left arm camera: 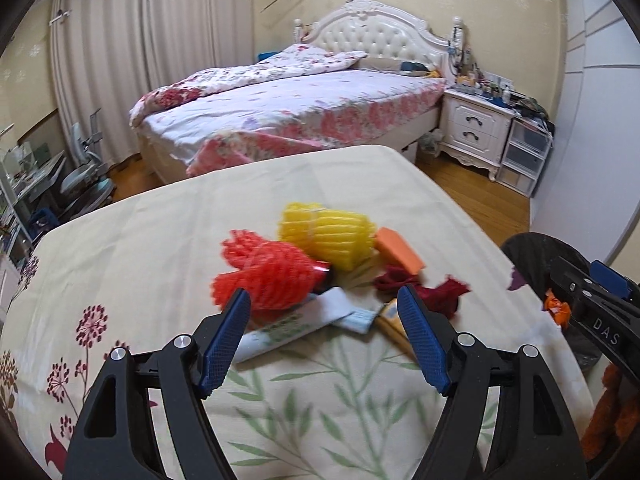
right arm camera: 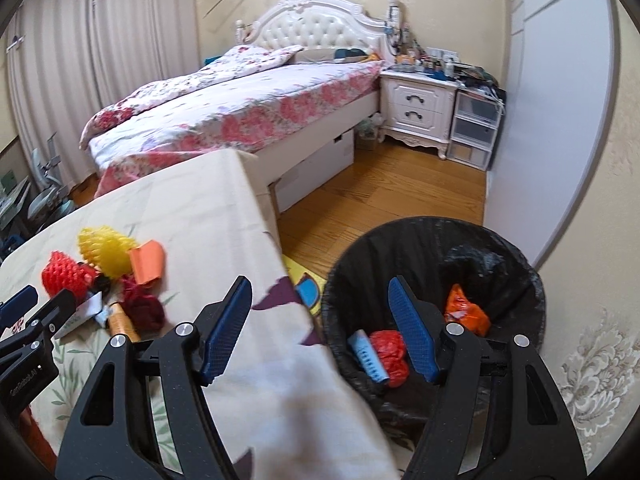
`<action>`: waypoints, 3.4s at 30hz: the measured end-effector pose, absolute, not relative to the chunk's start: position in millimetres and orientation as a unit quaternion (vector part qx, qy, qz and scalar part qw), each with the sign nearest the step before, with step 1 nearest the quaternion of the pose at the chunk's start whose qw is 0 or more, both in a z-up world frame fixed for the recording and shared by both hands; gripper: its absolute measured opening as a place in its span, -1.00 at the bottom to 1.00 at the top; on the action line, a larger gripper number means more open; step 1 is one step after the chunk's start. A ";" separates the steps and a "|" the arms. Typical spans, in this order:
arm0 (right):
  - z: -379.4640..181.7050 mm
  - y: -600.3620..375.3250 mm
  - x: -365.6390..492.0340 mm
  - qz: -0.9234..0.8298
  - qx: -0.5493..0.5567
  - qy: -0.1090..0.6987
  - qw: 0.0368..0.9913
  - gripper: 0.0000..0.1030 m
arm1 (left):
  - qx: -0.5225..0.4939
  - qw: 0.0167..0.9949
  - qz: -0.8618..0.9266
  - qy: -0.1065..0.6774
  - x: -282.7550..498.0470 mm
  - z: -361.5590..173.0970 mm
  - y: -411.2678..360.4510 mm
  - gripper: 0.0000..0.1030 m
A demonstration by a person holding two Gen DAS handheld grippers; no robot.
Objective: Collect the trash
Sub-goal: 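Move both open tools back to the trash pile on the table, then grasp the red mesh fruit sleeve with the left tool, then close the right tool on the yellow foam mesh sleeve while the left holds the red sleeve, then carry the red and yellow mesh sleeves in both tools over the bin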
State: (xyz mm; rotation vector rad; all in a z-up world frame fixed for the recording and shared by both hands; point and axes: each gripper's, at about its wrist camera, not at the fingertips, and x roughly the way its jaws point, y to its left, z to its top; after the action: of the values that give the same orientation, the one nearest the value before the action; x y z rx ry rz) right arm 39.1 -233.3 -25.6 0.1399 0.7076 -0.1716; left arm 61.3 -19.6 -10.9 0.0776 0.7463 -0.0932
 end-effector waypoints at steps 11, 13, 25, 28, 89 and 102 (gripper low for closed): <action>-21.8 -195.1 55.7 -0.044 0.052 0.350 0.934 0.34 | 0.042 0.925 -0.043 0.376 87.2 -21.6 -5.2 0.22; -22.3 -190.0 57.7 -0.040 0.050 0.350 0.934 0.34 | 0.044 0.925 -0.042 0.375 88.6 -22.8 -1.4 0.05; -19.6 -160.2 71.7 -0.007 0.038 0.352 0.935 0.34 | 0.043 0.933 -0.039 0.354 79.3 -14.1 19.1 -0.31; -16.9 -149.6 76.5 0.006 0.033 0.351 0.936 0.34 | 0.037 0.938 -0.028 0.345 77.0 -7.1 30.3 -0.31; 12.6 -109.5 89.5 0.052 0.009 0.337 0.940 -0.51 | 0.003 0.945 0.043 0.323 57.5 9.6 99.4 -0.31; 7.6 -182.1 47.4 -0.015 0.032 0.331 0.943 -0.51 | 0.030 0.951 -0.027 0.306 36.0 19.2 28.8 -0.31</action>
State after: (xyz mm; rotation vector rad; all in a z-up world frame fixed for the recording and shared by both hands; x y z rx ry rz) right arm 47.4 -182.1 7.6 0.0659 0.6748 -0.0301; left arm 36.0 28.8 19.2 0.0616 0.6214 -0.0546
